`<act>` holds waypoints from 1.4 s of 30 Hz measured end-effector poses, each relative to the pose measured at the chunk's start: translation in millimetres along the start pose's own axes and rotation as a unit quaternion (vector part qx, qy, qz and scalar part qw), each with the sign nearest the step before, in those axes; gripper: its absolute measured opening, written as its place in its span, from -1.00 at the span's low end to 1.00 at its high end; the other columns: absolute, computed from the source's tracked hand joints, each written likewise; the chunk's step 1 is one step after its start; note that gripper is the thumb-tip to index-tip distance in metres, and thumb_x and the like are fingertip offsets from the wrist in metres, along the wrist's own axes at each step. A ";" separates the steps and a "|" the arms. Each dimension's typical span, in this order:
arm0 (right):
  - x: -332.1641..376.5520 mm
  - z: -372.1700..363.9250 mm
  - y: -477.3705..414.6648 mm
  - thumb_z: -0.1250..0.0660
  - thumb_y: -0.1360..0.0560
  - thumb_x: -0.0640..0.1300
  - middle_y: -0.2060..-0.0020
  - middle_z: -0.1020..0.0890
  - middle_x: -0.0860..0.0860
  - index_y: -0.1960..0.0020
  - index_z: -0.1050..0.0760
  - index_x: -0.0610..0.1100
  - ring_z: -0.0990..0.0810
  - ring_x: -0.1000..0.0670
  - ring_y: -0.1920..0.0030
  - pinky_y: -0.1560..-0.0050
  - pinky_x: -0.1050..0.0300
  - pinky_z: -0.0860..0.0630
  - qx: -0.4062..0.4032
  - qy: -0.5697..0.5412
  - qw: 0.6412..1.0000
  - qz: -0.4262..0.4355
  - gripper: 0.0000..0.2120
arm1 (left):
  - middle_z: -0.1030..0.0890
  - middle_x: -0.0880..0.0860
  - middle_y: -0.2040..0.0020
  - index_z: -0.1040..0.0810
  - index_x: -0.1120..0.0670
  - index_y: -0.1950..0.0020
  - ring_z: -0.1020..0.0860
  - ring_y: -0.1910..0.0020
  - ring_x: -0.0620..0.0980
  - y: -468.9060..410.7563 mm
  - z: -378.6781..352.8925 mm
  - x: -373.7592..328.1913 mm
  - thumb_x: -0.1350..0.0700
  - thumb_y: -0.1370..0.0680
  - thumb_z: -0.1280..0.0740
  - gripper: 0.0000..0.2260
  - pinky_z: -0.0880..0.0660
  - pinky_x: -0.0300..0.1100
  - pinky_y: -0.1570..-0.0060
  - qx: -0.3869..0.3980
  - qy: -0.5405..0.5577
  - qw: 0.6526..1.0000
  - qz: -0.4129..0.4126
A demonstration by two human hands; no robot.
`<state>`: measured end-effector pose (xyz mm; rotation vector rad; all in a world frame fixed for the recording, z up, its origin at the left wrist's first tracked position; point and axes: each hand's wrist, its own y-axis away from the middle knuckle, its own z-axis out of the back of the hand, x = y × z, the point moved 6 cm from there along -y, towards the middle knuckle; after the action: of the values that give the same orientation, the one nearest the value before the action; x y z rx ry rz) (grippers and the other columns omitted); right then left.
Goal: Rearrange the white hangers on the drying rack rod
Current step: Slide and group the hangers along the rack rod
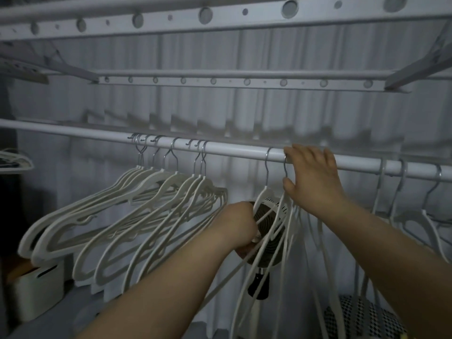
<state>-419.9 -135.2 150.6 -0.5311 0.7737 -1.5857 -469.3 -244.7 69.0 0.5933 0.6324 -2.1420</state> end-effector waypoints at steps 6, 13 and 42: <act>15.4 3.9 -3.2 -0.24 -0.47 -0.09 -0.44 -0.20 -0.04 -0.40 -0.18 -0.09 -0.09 -0.06 -0.44 -0.37 0.07 0.21 -0.021 -0.004 1.000 0.022 -0.47 | -0.54 0.06 -0.23 -0.47 0.06 -0.24 -0.50 -0.20 0.04 29.2 35.6 11.5 0.02 -0.56 -0.17 -0.71 -0.42 -0.15 -0.11 -0.141 -0.111 0.982 -0.053; 59.6 -2.0 -15.0 -0.22 -0.49 -0.07 -0.46 -0.17 -0.03 -0.43 -0.15 -0.08 -0.05 -0.04 -0.45 -0.36 0.10 0.24 -0.007 -0.031 0.996 0.079 -0.46 | -0.59 0.05 -0.15 -0.55 0.06 -0.17 -0.50 -0.16 0.07 85.6 110.6 66.5 0.07 -0.52 -0.27 -0.75 -0.39 -0.15 -0.04 -0.333 -0.105 0.937 -0.014; 128.8 -96.5 -43.0 -0.23 -0.48 -0.11 0.36 -0.41 0.06 0.17 -0.41 -0.10 -0.43 0.00 0.24 0.07 0.07 -0.39 0.145 -0.337 0.909 -0.199 -0.91 | -0.32 -0.02 -0.40 -0.55 0.02 -0.18 -0.27 -0.37 0.00 57.3 87.1 104.6 -0.24 -0.46 -0.22 -0.55 -0.25 -0.12 -0.26 -0.159 -0.195 0.968 -0.020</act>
<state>-539.3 -242.4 105.9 -0.9875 -0.1059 -1.6837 -499.4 -388.9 59.3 -0.0186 0.7469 -2.0555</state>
